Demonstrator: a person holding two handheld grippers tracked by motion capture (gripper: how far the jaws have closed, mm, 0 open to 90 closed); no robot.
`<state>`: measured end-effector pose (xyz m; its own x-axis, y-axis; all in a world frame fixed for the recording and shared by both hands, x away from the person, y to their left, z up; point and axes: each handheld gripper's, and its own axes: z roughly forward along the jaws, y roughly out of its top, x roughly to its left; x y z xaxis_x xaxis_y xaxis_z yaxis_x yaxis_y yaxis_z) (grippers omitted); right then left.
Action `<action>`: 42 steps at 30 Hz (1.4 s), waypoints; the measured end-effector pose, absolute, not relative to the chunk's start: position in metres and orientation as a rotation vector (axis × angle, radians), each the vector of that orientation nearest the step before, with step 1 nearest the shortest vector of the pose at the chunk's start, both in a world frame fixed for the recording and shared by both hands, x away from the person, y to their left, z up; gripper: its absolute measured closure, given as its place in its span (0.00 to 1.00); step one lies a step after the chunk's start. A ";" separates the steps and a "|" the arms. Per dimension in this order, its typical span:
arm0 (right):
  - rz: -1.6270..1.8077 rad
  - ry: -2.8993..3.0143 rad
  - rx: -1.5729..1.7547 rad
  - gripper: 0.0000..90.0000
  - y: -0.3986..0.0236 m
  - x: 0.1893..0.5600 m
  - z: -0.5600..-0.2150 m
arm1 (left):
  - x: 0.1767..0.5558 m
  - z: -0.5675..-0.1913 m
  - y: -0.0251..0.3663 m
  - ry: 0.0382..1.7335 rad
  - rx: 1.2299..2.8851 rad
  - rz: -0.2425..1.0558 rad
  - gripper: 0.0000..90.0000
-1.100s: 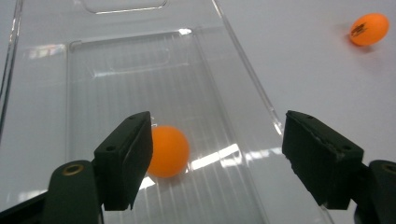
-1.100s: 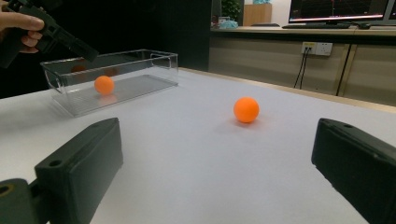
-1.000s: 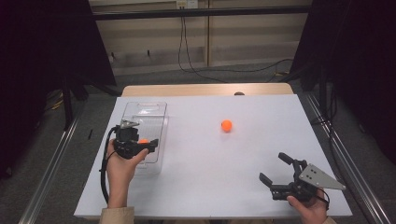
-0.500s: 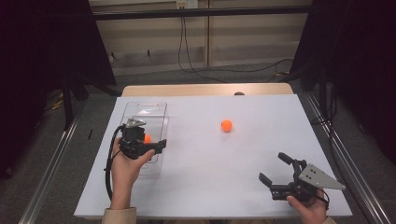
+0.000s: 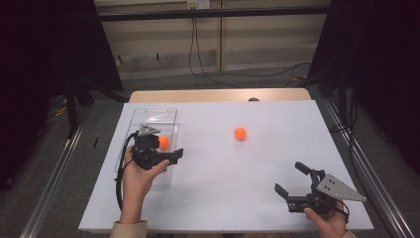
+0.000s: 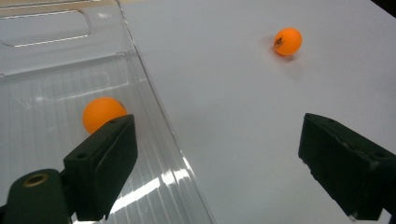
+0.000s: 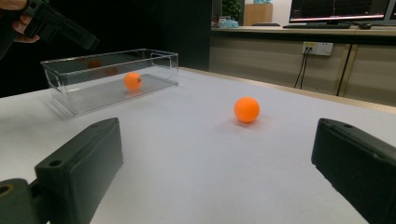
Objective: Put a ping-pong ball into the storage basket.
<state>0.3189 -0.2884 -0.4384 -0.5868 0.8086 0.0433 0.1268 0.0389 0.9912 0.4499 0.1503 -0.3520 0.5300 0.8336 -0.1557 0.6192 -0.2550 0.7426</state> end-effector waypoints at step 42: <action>1.586 1.776 0.948 0.02 -0.289 0.320 -0.440 | 0.448 -0.367 0.102 1.041 2.045 0.282 0.08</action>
<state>0.3203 -0.2885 -0.4397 -0.5857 0.8095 0.0417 0.1323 0.0447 0.9902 0.4479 0.1019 -0.3669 0.6353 0.7572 -0.1516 0.5774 -0.3354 0.7444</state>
